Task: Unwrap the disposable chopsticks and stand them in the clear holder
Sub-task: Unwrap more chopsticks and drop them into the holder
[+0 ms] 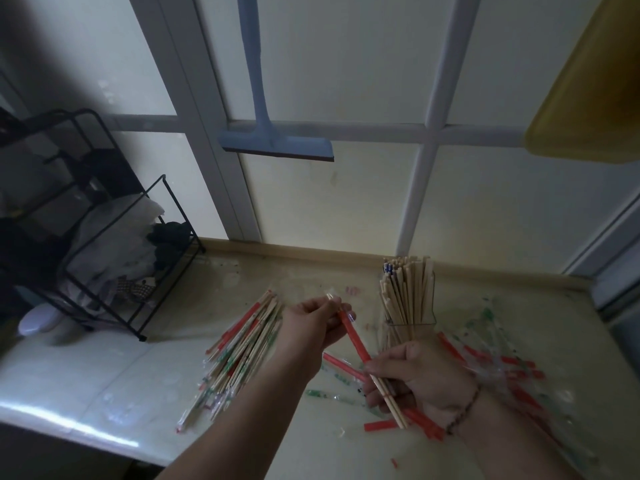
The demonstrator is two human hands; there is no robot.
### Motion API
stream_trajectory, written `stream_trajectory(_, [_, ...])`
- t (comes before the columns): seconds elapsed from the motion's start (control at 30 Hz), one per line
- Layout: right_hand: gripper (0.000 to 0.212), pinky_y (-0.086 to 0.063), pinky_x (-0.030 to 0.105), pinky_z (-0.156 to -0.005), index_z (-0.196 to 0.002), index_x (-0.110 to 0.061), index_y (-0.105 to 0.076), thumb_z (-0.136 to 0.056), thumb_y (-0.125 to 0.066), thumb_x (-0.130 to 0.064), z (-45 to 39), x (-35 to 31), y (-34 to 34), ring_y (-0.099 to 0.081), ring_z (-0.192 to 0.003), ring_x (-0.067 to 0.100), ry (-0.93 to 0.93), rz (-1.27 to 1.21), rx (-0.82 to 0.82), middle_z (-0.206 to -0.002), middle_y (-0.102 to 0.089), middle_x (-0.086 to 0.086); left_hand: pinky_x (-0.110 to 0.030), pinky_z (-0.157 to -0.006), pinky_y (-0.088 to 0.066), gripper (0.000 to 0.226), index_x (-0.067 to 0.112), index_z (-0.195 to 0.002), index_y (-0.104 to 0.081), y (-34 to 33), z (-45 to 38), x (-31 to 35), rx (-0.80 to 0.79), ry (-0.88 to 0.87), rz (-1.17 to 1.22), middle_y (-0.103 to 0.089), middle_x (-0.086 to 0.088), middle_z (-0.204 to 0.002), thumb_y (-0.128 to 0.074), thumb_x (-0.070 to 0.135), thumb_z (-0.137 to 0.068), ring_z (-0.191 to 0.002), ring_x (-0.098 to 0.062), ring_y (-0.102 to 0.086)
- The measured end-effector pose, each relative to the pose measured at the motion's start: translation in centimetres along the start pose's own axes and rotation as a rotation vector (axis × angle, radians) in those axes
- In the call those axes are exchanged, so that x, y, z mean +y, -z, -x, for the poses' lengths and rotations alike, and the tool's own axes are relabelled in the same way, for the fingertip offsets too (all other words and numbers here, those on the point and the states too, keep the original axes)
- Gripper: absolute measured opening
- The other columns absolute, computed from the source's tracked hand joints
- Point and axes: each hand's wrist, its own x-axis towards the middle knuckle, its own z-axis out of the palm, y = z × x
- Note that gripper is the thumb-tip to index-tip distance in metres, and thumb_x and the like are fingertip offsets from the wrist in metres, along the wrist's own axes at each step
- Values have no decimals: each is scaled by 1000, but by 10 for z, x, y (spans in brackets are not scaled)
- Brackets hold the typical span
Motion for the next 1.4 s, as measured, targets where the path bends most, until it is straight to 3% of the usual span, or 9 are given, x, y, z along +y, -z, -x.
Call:
stream_trajectory(0.17, [20, -55, 29, -51, -88, 9, -67, -86, -68, -11, -9, 8, -3, -69, -58, 25, 31, -44, 100, -69, -70, 20, -32, -65, -59, 17, -3, -79, -64, 0, 2, -8, 24, -1, 41, -68, -22, -83, -57, 3, -95, -73, -25, -71])
stream_trajectory(0.27, [37, -56, 30, -50, -92, 6, -67, -84, -68, -30, -7, 17, 3, -72, -69, 30, 57, -69, 169, -80, -72, 24, -33, -67, -61, 15, -9, -95, -65, 6, -6, -2, 108, -13, 118, -70, -22, -86, -58, 4, -94, -78, -25, -72])
stream_trajectory(0.43, [13, -50, 26, -40, -92, 7, -66, -91, -59, -4, -2, 29, 12, -68, -53, 24, 83, -113, 204, -68, -69, 20, -40, -84, -60, 16, -7, -102, -63, 22, -21, -1, 191, 1, 214, -71, -23, -97, -59, 6, -95, -93, -29, -72])
stream_trajectory(0.67, [11, -55, 31, -48, -83, 8, -69, -86, -64, -1, 23, 36, 61, -69, -58, 32, 11, 82, 211, -74, -70, 28, -35, -76, -61, 11, 0, -96, -62, 76, -70, 1, 373, -26, 382, -69, -20, -106, -57, 9, -96, -90, -24, -72])
stream_trajectory(0.77, [12, -53, 30, -46, -86, 9, -70, -82, -67, -2, 44, 29, 96, -68, -58, 34, -36, 155, 253, -76, -69, 30, -23, -57, -60, 12, -2, -100, -61, 95, -77, -9, 504, -97, 346, -67, -17, -90, -54, 7, -98, -65, -16, -72])
stream_trajectory(0.93, [21, -53, 27, -45, -78, 13, -69, -75, -69, -8, 62, -9, 149, -66, -52, 30, -24, 321, 338, -73, -68, 31, -32, -69, -58, 29, -7, -111, -65, 102, -84, -67, 484, -5, -207, -67, -15, -83, -64, 16, -94, -78, -26, -65])
stream_trajectory(1.07, [21, -54, 27, -45, -73, 11, -66, -81, -67, -8, 55, -45, 178, -67, -50, 26, 13, 459, 359, -69, -68, 28, -43, -107, -41, 67, -5, -139, -47, 88, -81, -93, 363, 20, -952, -55, -23, -136, -57, 44, -95, -126, -37, -52])
stream_trajectory(1.2, [28, -54, 28, -48, -68, 4, -68, -92, -62, -9, 36, -80, 181, -70, -54, 26, 21, 752, 350, -65, -70, 20, -50, -117, -26, 74, 17, -154, -23, 49, -64, -81, 301, -338, -1079, -27, -10, -158, -56, 47, -94, -145, -32, -25])
stream_trajectory(1.4, [14, -49, 27, -69, -83, -13, -72, -90, -63, -21, -13, -126, 126, -66, -75, 23, 261, 1572, 469, -75, -63, 4, -39, -120, -17, 120, 28, -154, 10, -22, -51, -67, -203, -746, -1308, -1, 8, -162, -57, 80, -69, -147, -17, -7])
